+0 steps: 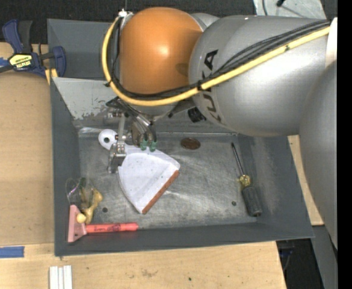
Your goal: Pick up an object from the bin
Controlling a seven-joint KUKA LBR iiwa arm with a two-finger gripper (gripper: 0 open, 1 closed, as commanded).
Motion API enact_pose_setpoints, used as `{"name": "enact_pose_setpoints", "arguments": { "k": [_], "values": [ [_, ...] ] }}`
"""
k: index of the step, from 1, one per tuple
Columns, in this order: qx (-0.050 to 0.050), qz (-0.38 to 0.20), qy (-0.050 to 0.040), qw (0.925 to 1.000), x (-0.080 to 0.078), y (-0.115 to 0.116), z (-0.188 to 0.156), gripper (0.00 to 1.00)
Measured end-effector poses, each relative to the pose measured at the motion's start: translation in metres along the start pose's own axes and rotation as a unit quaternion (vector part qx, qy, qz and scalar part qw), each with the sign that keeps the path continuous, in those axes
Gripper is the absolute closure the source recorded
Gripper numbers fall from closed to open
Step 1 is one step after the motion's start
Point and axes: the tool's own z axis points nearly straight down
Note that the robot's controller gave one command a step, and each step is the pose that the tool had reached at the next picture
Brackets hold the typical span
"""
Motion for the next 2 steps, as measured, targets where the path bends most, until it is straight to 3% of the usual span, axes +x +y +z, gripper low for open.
{"name": "enact_pose_setpoints", "arguments": {
  "k": [1, 2],
  "values": [
    [0.0, 0.0, 0.0, 1.0, 0.0, 0.0, 0.0, 0.0],
    [-0.001, -0.023, -0.0036, 0.9997, 0.014, -0.021, 0.04, 0.0]
  ]
}}
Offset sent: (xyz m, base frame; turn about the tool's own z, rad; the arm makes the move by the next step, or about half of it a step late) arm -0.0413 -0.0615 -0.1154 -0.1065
